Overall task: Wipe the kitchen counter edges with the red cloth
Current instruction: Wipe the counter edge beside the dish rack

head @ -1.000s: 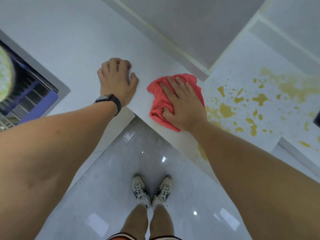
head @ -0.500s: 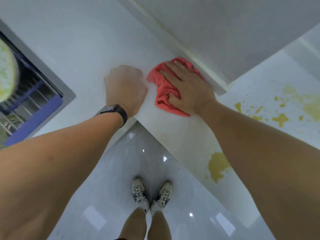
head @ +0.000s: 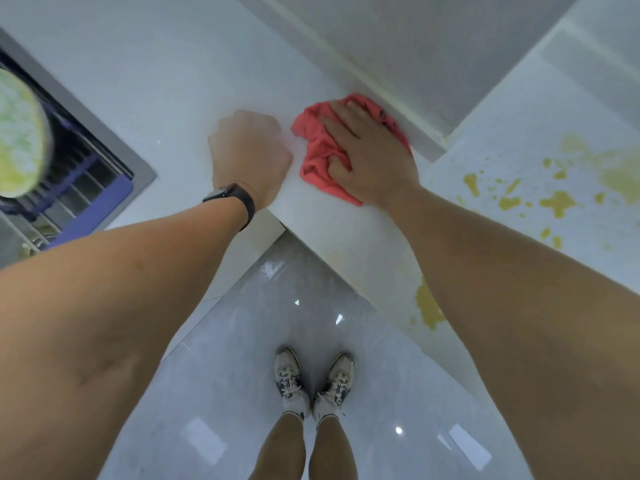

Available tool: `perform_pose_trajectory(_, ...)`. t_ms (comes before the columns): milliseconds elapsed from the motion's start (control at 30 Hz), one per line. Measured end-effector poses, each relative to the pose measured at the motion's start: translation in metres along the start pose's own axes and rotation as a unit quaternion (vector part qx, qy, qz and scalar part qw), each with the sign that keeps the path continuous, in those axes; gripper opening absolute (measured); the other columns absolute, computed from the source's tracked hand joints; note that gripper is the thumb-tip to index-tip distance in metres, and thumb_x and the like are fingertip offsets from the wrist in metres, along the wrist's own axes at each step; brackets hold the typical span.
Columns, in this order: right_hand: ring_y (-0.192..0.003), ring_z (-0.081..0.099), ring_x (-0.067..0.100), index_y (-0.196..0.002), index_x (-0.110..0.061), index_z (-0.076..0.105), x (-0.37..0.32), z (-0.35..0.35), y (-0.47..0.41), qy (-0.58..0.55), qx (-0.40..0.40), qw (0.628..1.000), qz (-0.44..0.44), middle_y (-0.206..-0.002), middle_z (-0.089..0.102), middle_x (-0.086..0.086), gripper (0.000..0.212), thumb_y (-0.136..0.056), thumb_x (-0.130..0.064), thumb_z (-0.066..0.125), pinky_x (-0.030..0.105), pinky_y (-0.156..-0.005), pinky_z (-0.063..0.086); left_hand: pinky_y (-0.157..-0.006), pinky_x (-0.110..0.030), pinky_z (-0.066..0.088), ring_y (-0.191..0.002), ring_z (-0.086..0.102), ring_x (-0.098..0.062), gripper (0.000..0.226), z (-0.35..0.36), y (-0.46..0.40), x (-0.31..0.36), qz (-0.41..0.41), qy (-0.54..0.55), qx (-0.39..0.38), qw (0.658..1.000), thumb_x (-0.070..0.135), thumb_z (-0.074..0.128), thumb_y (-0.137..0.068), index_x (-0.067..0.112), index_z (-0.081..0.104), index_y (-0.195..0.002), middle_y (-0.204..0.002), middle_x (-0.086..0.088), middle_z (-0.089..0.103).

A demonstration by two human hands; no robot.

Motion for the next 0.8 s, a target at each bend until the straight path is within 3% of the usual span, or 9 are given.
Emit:
perform_pose_trajectory(200, -0.154, 0.031, 0.031, -0.156, -0.016, 0.045, 0.019, -0.010, 0.068, -0.034, 0.016, 0.998, 0.044, -0.163, 0.039, 0.008, 0.066, -0.095, -0.042, 0.047, 0.047, -0.125, 0.025, -0.099, -0.042, 0.037, -0.116, 0.047, -0.027, 0.033, -0.005, -0.001, 0.002, -0.008, -0.008, -0.011, 1.000, 0.042, 0.045, -0.091, 0.029, 0.060, -0.117, -0.122, 0.002, 0.054)
perform_pose_trajectory(367, -0.154, 0.026, 0.038, -0.156, -0.011, 0.042, -0.007, -0.009, 0.105, -0.024, 0.035, 0.996, 0.080, -0.164, 0.036, 0.015, 0.068, -0.095, -0.038, 0.049, 0.049, -0.128, 0.016, -0.098, -0.040, 0.036, -0.116, 0.047, -0.026, 0.033, -0.006, 0.001, 0.004, -0.006, -0.008, -0.012, 1.000, 0.042, 0.044, -0.090, 0.029, 0.060, -0.116, -0.122, 0.002, 0.054)
perform_pose_trajectory(800, -0.151, 0.033, 0.038, -0.154, -0.011, 0.047, -0.023, 0.000, 0.089, 0.014, 0.011, 1.000, -0.024, -0.162, 0.040, 0.015, 0.071, -0.093, -0.049, 0.047, 0.052, -0.125, 0.022, -0.096, -0.037, 0.034, -0.117, 0.046, -0.026, 0.035, -0.003, 0.001, 0.005, -0.016, -0.022, -0.008, 1.000, 0.040, 0.043, -0.089, 0.027, 0.058, -0.117, -0.124, 0.001, 0.052)
Point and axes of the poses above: each hand's wrist, its own y-axis away from the middle knuckle, its own z-axis out of the palm, x = y × z, the point moved 3 cm from there along -y, towards the middle knuckle
